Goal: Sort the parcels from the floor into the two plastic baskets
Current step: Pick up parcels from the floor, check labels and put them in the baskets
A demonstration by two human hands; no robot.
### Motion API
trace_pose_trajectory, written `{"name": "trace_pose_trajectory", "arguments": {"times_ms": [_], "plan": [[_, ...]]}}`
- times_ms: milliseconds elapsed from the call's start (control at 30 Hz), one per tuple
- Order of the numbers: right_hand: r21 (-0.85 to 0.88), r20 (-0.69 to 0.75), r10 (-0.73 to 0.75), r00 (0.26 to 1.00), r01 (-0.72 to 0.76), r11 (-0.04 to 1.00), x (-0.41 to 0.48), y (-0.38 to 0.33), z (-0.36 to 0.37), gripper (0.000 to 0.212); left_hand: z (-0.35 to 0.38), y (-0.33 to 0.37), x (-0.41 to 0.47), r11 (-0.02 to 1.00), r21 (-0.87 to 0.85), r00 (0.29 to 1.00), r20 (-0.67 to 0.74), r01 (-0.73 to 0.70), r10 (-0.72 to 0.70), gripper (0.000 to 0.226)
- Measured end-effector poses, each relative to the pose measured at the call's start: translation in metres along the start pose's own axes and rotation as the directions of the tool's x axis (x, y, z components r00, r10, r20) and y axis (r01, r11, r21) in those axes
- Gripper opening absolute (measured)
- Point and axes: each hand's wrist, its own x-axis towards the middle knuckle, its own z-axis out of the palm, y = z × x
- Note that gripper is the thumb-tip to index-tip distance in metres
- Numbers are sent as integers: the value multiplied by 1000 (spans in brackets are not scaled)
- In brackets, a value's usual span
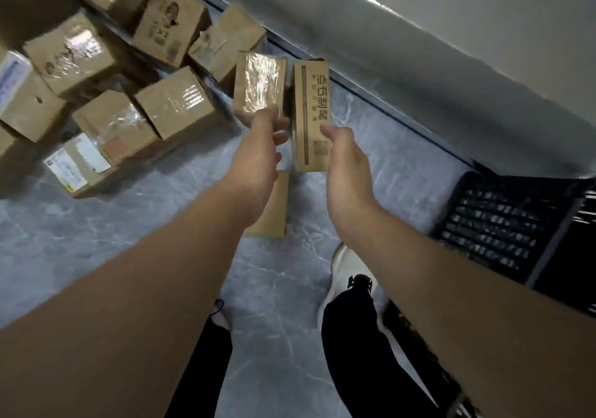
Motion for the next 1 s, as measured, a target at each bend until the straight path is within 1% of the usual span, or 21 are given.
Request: {"name": "trace_pose_trajectory", "arguments": {"times_ms": [67,133,267,300,333,400,433,467,500,567,667,733,867,1000], "plan": [[-36,-25,-34,999,34,999,22,10,9,45,6,-12,26,1000,-7,1000,2,-17,17,45],[-76,-33,-63,997,60,995,39,20,15,62,12,-25,49,1000,0,1000,-7,-18,18,40],[-117,-17,-66,998,64,991,71,39,17,69,17,-43,77,999,-34,999,-31,13,-15,44],[-114,-12,-52,999,50,992,78,44,16,67,19,-46,82,999,-45,999,-27,19,-20,46],[-111,-11,-40,999,38,993,84,48,15,60,21,-48,85,998,-57,1000,-20,23,-24,48],[-92,-17,-24,1000,22,995,95,58,10,35,24,-52,91,995,-91,1000,-13,27,-28,51],[-78,-21,-18,1000,17,997,98,61,8,26,24,-55,93,994,-109,999,-15,27,-29,53],[-58,-23,-16,1000,14,998,100,63,6,23,25,-57,93,992,-124,999,-17,25,-28,53],[-40,-23,-12,1000,11,999,101,64,4,25,24,-59,93,990,-141,999,-18,25,-28,53],[-21,-9,-4,1000,4,1000,99,66,2,37,23,-61,91,984,-171,999,-23,38,-43,50],[-61,-8,-4,1000,4,998,94,71,-2,62,18,-62,87,973,-220,997,-22,63,-69,48],[-95,-30,-15,999,12,995,89,74,-5,70,14,-61,81,971,-228,997,-9,75,-79,51],[-73,-97,-22,995,15,997,76,73,-14,72,12,-53,62,979,-185,996,45,81,-74,54],[-62,-153,-55,987,46,997,57,70,-21,62,12,-41,41,987,-146,997,39,74,-69,56]]}}
